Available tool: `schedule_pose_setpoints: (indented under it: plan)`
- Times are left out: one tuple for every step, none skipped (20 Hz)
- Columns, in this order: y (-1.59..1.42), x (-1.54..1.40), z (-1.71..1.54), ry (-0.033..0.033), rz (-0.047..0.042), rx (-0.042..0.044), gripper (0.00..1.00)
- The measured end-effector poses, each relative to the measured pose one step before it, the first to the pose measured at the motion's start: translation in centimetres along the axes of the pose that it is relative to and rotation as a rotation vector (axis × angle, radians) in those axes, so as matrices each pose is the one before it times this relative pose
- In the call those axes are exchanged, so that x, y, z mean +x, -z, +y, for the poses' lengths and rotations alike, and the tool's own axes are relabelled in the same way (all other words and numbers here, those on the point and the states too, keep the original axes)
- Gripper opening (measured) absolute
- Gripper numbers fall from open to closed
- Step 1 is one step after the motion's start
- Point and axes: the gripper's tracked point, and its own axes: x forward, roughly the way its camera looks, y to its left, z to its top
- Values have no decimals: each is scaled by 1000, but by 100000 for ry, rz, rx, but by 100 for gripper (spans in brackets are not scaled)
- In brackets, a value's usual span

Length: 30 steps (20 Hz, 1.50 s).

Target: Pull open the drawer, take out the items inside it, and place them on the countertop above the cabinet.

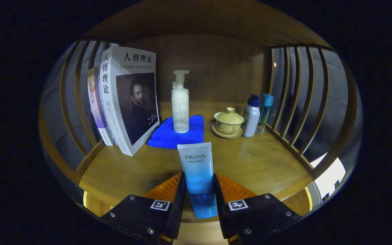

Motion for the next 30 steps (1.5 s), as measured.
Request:
schedule_pose_setpoints:
  plan:
    - [39, 251, -48, -668, 462, 392, 48]
    - [172, 210, 13, -783, 731, 533, 49]
    - [234, 175, -15, -943, 1184, 564, 51]
    - [-214, -34, -71, -273, -606, 833, 53]
    - [-140, -20, -237, 633, -1316, 349, 63]
    - [-503, -230, 127, -828, -2243, -356, 74]
    - [-453, -475, 354, -1580, -2456, -627, 84]
    - [-507, -599, 359, -1721, -1760, -110, 94]
    - [-516, -800, 372, -1221, -3179, 21, 97]
    - [-576, -782, 352, -996, -3429, 518, 97]
    - [-350, -1012, 357, -635, -2918, -282, 96]
    - [-285, -1204, 246, -55, -2164, -145, 96]
    - [-163, -1031, 376, -611, -2043, -309, 96]
    - [-171, -1115, 366, -109, -1975, -174, 96]
    - [-86, -1137, 202, -27, -1902, -629, 97]
    - [-41, -1201, 302, -28, -1807, -713, 96]
    - [222, -1108, 294, -26, -910, -433, 96]
    - [234, -1249, 344, 29, -894, -153, 96]
    - [188, -1057, 339, 0, -1039, 285, 96]
    - [68, -1006, 542, -851, -1349, 436, 96]
    - [129, -893, 432, -377, -1285, 583, 96]
    - [55, -933, 471, -760, -1483, 671, 96]
    - [126, -845, 372, -410, -1122, 420, 96]
    - [117, -853, 228, -178, -1054, -10, 96]
    - [188, -856, 92, 223, -749, -417, 96]
    - [89, -788, 57, 237, -947, -340, 96]
    - [155, -750, 246, -234, -1145, 466, 96]
    - [76, -709, 251, -565, -1059, 325, 96]
    - [162, -674, -26, -115, -1291, 92, 96]
    - [111, -762, -40, 8, -1229, -72, 96]
